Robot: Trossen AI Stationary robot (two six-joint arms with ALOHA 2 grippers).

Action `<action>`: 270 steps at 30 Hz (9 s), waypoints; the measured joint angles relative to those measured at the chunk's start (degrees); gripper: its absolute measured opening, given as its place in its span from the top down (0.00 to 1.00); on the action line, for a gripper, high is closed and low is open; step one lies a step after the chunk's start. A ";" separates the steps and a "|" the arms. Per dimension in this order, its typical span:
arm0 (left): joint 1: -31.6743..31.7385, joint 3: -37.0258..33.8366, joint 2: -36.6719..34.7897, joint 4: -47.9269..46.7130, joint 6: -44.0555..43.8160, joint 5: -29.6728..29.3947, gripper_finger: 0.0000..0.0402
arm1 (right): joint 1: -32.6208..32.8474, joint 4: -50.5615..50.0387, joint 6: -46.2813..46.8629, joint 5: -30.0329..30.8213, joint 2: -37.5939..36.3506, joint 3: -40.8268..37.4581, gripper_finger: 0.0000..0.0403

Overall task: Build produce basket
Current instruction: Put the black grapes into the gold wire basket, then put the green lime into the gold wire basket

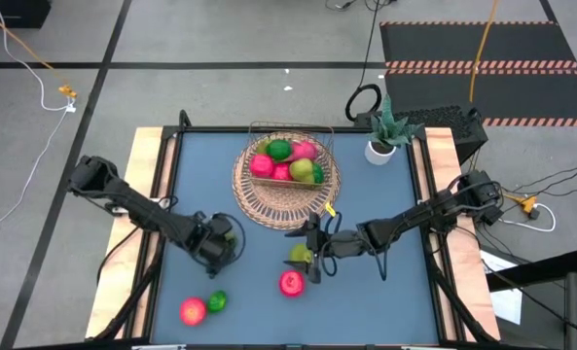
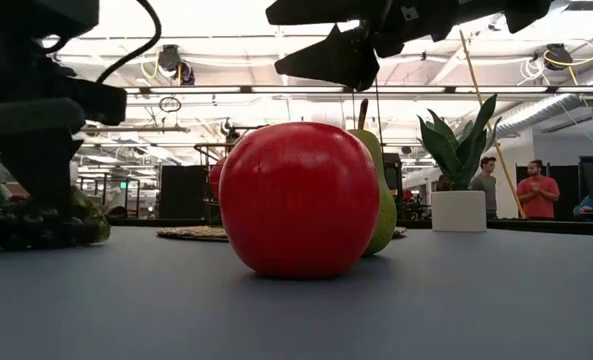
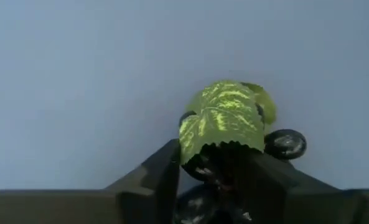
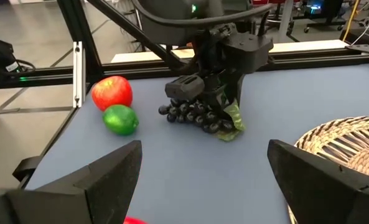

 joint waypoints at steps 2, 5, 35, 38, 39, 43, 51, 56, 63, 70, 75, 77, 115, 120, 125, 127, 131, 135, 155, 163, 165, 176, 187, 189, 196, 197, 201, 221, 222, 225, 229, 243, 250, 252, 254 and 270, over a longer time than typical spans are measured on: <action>0.71 -0.01 0.00 -0.01 0.91 0.14 0.72 | 0.03 -0.02 0.15 0.00 0.00 0.00 0.15; 1.52 -0.02 0.02 0.08 2.06 0.25 0.85 | 0.07 -0.78 0.26 0.00 0.00 0.00 0.15; 2.08 16.27 -1.05 13.06 30.97 -9.78 0.90 | -6.11 22.65 4.54 -5.96 17.30 1.23 0.15; 2.80 16.85 -1.06 19.52 37.98 -9.81 0.90 | -6.06 22.84 2.61 -7.00 17.29 1.94 0.15; 3.13 16.87 -1.03 22.33 40.18 -9.79 0.90 | -6.06 23.21 1.97 -7.99 17.29 2.21 0.15; 4.15 16.93 -1.05 30.32 46.79 -9.67 0.90 | -6.09 25.61 0.06 -12.27 17.27 3.36 0.16; 4.87 16.93 -1.05 30.82 47.42 -8.13 0.90 | -5.87 23.64 -0.74 -11.84 16.81 3.58 0.45; 3.70 16.93 -1.01 28.64 43.63 -8.07 0.85 | -6.46 19.25 -0.96 -11.76 15.54 3.61 0.84; 1.79 16.93 -1.03 15.75 35.64 -14.01 0.59 | -9.57 -6.87 -2.35 -0.52 3.32 3.50 0.85; 1.60 16.93 -1.03 5.33 25.56 -17.73 0.35 | -17.35 -15.59 -11.84 5.95 -10.50 3.52 0.86; 1.79 16.93 -1.03 5.99 24.40 -17.87 0.24 | -26.77 -19.58 -10.91 0.36 -12.69 3.58 0.87; 1.96 16.93 -1.03 6.19 24.15 -17.87 0.22 | -30.12 -20.85 -10.76 -2.13 -11.44 3.54 0.87; -0.54 16.91 -1.14 -6.02 9.58 -10.22 0.19 | -32.24 -27.38 -4.92 -12.60 -26.59 0.03 0.24; -2.36 16.91 -1.16 -17.38 -0.11 -7.61 0.19 | -21.83 -10.55 0.80 -14.39 -28.52 -11.68 0.24; -3.91 16.89 -1.18 -25.53 -7.82 -2.05 0.19 | -12.31 5.61 6.52 -14.81 -27.32 -21.23 0.24; -4.24 16.89 -1.18 -26.08 -9.73 0.54 0.19 | -9.47 9.35 6.62 -14.07 -26.96 -22.64 0.24; -4.95 16.89 -1.18 -25.86 -11.29 1.85 0.19 | -6.34 10.94 6.62 -13.49 -27.43 -22.13 0.24; -5.68 15.48 -1.18 -25.69 -13.55 1.89 0.19 | -4.48 11.84 4.76 -13.24 -27.54 -21.18 0.24; -9.24 2.34 -1.56 -19.32 -22.03 9.23 0.19 | -4.01 10.31 4.97 -11.34 -27.50 -21.18 0.24; -8.11 -0.54 -1.10 -17.92 -23.05 8.62 0.19 | -4.01 8.93 5.75 -11.52 -27.50 -21.16 0.24; -7.68 -0.59 -1.11 -17.72 -22.77 8.26 0.19 | -4.01 8.96 5.75 -11.52 -27.50 -21.16 0.24; -5.55 -1.10 -1.06 -17.48 -24.62 3.58 0.31 | -4.60 9.58 5.05 -11.54 -27.50 -21.16 0.24; -5.03 10.22 -0.96 -14.72 -12.36 -18.31 0.27 | -8.99 4.72 6.81 -4.11 -22.06 -21.07 0.24; -5.05 12.58 -0.96 -10.54 -3.48 -24.30 0.30 | -9.10 8.72 8.83 -4.22 -18.85 -21.07 0.24; -5.31 14.05 -0.47 27.73 42.74 -27.29 0.30 | -9.35 31.26 13.57 -13.23 -7.05 -21.09 0.21; -5.57 13.73 -0.02 33.32 48.78 -27.15 0.29 | -9.50 33.07 14.10 -15.15 -5.95 -21.09 0.20; -5.89 13.55 2.49 45.21 66.14 -27.07 0.23 | -9.80 35.73 16.14 -18.09 -2.70 -20.50 0.12; -1.29 13.50 10.02 53.59 75.86 -24.07 0.26 | -8.99 30.60 17.14 -16.14 3.73 -11.17 0.07; -1.29 13.51 10.00 53.33 74.80 -24.09 0.27 | -8.99 31.22 17.14 -16.15 3.69 -11.17 0.09; -1.29 13.52 9.99 53.38 72.42 -24.05 0.27 | -9.01 31.76 17.74 -16.20 3.69 -11.19 0.19; -1.04 13.52 10.01 53.19 72.34 -23.83 0.21 | -9.11 30.45 19.04 -16.02 3.63 -11.19 0.34; -0.84 13.61 8.84 41.71 62.10 -27.63 0.03 | -13.73 12.65 8.72 -2.75 -6.31 -11.32 0.36; -1.00 13.59 5.30 35.54 50.06 -28.33 0.08 | -18.75 7.62 -10.40 12.38 -18.54 -11.21 0.36; -0.98 13.59 4.71 34.92 47.71 -28.11 0.09 | -20.96 7.66 -15.27 16.45 -20.11 -11.21 0.36; -0.96 13.59 4.15 34.84 46.36 -28.01 0.11 | -23.72 5.54 -17.70 18.76 -20.46 -11.19 0.36; -0.85 13.59 4.15 25.22 35.22 -22.58 0.22 | -37.60 2.96 -14.46 4.54 -13.65 -11.26 0.21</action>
